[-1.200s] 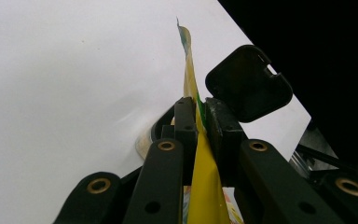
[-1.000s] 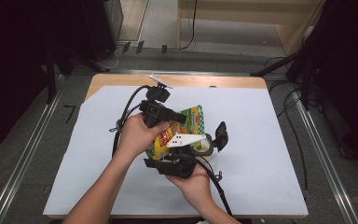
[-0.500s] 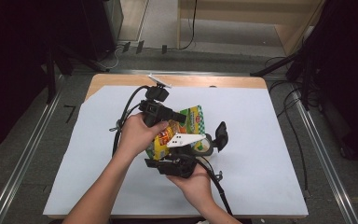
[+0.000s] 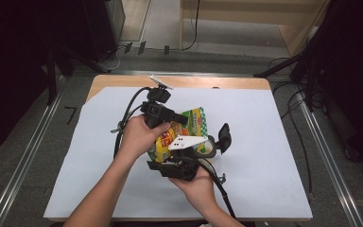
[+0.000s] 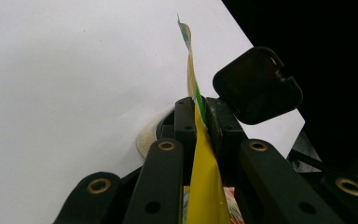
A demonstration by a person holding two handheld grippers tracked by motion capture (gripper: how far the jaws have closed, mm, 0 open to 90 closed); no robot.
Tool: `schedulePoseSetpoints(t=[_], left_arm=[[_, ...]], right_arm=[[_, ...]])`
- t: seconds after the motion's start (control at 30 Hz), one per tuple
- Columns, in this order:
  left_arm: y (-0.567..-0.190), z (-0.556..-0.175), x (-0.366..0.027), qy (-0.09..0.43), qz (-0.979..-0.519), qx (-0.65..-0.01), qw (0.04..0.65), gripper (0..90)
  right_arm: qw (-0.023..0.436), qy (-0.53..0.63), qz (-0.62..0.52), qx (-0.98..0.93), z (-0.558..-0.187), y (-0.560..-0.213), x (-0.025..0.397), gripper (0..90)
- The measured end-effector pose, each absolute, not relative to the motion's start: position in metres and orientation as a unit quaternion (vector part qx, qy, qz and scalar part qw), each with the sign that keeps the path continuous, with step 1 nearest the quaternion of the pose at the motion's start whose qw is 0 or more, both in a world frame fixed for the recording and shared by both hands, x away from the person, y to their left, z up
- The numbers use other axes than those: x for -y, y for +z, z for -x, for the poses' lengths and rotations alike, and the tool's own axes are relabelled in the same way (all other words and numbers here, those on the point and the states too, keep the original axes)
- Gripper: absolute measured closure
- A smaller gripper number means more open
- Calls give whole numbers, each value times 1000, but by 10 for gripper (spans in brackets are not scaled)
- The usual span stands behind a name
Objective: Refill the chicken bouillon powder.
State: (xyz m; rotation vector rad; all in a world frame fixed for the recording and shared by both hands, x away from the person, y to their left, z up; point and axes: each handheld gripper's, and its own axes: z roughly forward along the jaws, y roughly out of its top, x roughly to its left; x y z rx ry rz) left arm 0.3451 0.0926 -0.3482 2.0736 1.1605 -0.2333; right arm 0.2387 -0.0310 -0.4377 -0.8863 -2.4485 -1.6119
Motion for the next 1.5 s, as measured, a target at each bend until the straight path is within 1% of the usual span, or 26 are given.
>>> schedulePoseSetpoints(t=[0.07, 0.27, 0.77, 1.07, 1.5], left_arm=[[-348, -345, -93, -89, -808, -451, 369, 841], [-335, -333, -85, -54, -820, -431, 372, 842], [-333, -334, -87, -55, -822, -434, 365, 865], [-336, -335, -88, -58, -822, -438, 361, 864], [-342, -338, -87, -63, -823, -442, 352, 863]], right_arm=[[34, -528, 288, 798, -238, -438, 31, 678], [30, -541, 291, 788, -241, -438, 34, 666], [61, -554, 299, 775, -239, -437, 36, 688], [54, -545, 296, 783, -237, -437, 33, 688], [59, -539, 304, 783, -236, -440, 31, 691]])
